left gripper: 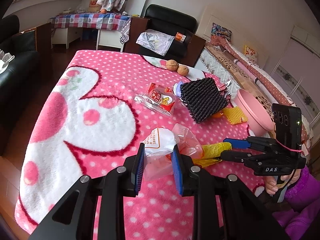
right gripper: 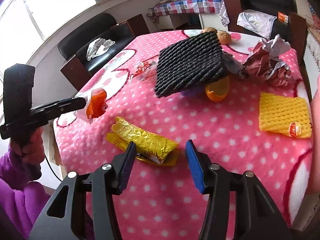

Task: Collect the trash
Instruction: 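Grasp the yellow foil wrapper with the right tool, then carry the bag and foil wrapper over the pink bucket and open both tools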

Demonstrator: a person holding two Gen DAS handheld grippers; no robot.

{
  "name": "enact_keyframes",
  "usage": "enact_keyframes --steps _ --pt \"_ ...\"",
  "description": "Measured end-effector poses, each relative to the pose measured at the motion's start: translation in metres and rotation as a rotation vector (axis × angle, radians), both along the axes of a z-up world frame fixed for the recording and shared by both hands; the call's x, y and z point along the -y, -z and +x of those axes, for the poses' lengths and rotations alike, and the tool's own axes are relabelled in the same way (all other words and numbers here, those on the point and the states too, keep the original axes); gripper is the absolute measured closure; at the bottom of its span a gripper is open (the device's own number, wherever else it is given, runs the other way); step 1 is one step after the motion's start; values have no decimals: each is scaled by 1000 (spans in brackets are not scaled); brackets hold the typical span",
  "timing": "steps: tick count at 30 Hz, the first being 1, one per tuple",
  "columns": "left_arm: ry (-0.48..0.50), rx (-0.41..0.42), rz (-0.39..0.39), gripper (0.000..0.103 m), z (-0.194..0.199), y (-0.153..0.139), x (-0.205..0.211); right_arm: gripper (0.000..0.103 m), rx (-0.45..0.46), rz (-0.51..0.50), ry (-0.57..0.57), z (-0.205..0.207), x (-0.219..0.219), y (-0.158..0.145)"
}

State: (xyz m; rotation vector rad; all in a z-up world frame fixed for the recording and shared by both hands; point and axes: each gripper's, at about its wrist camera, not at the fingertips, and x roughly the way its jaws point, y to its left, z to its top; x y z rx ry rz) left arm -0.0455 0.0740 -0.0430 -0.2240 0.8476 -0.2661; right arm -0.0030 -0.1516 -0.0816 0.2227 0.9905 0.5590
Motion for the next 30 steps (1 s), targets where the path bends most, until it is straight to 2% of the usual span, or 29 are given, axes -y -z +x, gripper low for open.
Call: enact_keyframes --steps 1,2,6,11,21,30 --pt "-1 2 1 78 -1 -1 0 56 0 -5 -8 0 -1 0" --pt "-2 3 1 78 -1 -2 -1 67 1 -5 -20 -2 -2 0" --pt "-3 11 4 78 -2 -6 1 81 4 2 -27 -6 -3 0" --pt "0 21 4 78 -1 -11 6 91 29 35 18 -17 7 -6" --pt "36 66 -7 78 8 -28 32 96 144 85 214 -45 52 -34" --pt "124 121 -28 78 27 -52 85 96 228 61 449 -63 109 -53"
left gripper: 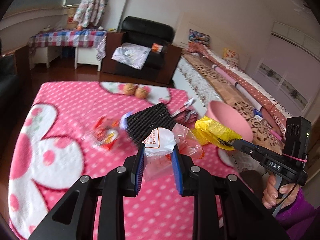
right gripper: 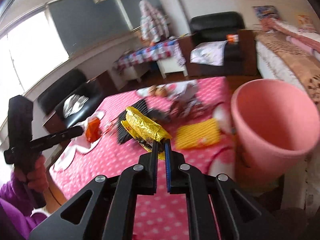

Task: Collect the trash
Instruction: 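Carry the bag and foil wrapper over the pink bucket and open both tools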

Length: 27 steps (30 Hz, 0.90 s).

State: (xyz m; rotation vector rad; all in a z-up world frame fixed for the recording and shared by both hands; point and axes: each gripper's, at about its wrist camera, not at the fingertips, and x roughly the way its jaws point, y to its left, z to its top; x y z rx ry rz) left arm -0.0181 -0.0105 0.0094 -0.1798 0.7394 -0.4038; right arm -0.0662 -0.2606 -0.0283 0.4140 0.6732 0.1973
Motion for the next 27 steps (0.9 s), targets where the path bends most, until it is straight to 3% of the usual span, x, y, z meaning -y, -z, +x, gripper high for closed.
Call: enact_keyframes --steps 13,20,27 --pt "115 37 -14 78 49 -24 107 96 -12 -55 338 -25 92 6" --pt "179 28 6 78 72 -18 166 96 -40 -136 440 -26 117 11" --pt "227 -1 38 78 93 -2 220 96 -81 -156 493 -26 137 22"
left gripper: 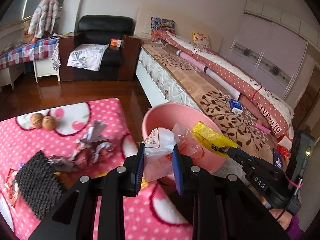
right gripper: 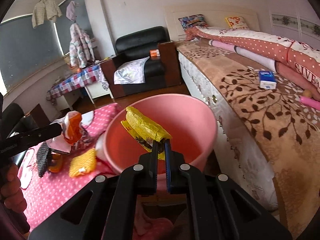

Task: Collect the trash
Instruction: 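Carry the bag and foil wrapper over the pink bucket and open both tools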

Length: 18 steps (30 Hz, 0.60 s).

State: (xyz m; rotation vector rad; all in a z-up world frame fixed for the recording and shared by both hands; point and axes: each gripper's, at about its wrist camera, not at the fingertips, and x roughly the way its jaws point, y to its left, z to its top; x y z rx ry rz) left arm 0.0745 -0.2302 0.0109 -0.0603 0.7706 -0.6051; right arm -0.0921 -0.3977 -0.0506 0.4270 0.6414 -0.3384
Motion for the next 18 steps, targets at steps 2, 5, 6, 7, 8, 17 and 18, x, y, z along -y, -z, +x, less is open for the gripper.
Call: enact_keyframes --steps 2,5,6,7,8,17,18 --pt "7 -9 10 78 3 5 9 96 -8 10 10 -1 5 4" --pt "17 -24 30 78 8 14 22 96 -15 20 20 -3 10 8" --pt "20 -28 37 78 10 17 26 96 -17 22 22 -3 12 9" --pt "22 -33 42 78 12 20 30 96 -18 24 23 -3 12 9" --pt "23 -36 45 78 12 22 32 96 -19 25 24 -3 13 11" --pt "33 -41 55 68 17 29 48 96 -28 28 30 -3 16 13" --pt "34 -39 52 64 17 29 48 96 -27 28 29 -3 16 13"
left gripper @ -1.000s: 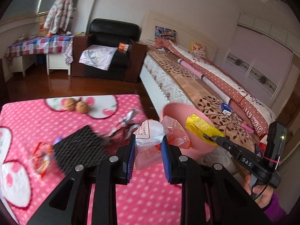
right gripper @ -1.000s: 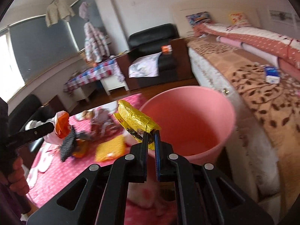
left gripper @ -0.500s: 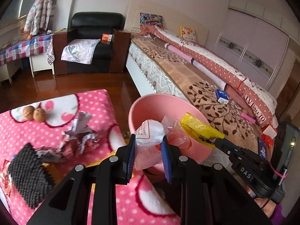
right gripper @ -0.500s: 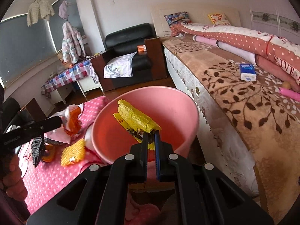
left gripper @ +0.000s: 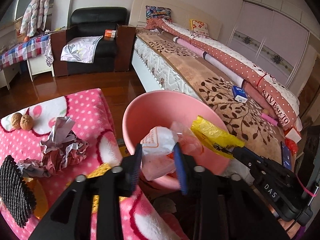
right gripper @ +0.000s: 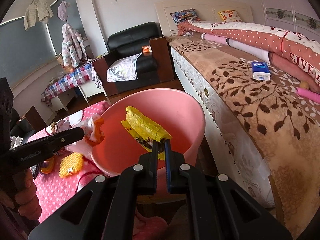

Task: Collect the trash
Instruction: 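Carry the bag and foil wrapper over the pink bucket and open both tools, then move both open tools back over the tablecloth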

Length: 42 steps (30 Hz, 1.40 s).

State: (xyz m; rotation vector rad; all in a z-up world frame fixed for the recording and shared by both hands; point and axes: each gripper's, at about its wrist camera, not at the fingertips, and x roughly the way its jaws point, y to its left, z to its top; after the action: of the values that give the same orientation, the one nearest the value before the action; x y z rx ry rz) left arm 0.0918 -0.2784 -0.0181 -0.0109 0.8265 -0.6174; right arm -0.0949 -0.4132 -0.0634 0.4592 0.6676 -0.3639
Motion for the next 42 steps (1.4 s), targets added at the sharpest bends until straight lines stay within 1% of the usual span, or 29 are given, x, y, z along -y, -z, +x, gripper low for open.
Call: enact_keyframes --steps 1,2,11,13,15,17,21,28,30,35,42 --pt "-1 1 -2 58 0 0 1 96 0 0 -1 0 0 0" --pt "-1 2 -7 56 -1 -1 0 96 -1 2 0 0 1 0" --pt "-8 13 -36 55 -4 -11 -13 96 3 13 1 4 1 4" --pt "-11 16 -43 55 -6 -14 -17 89 2 20 7 6 0 4" --pt "-14 15 -52 54 -8 -16 -22 74 9 35 11 7 0 4" --pt "-19 17 -58 53 -10 -18 -25 71 19 36 7 7 -2 2" --pt "-35 20 -76 53 -14 -24 -36 70 27 22 -1 6 -9 -3" --pt "-82 34 -94 52 -22 -35 -60 70 65 16 -20 0 -23 -17" --pt "-98 35 -90 52 -25 -37 -66 70 82 14 -30 -3 -30 -22" --pt "-147 65 -48 52 -35 -42 -85 70 116 1 -67 -6 -51 -32" --pt "-214 79 -59 52 -49 -46 -122 70 137 1 -125 -7 -81 -39"
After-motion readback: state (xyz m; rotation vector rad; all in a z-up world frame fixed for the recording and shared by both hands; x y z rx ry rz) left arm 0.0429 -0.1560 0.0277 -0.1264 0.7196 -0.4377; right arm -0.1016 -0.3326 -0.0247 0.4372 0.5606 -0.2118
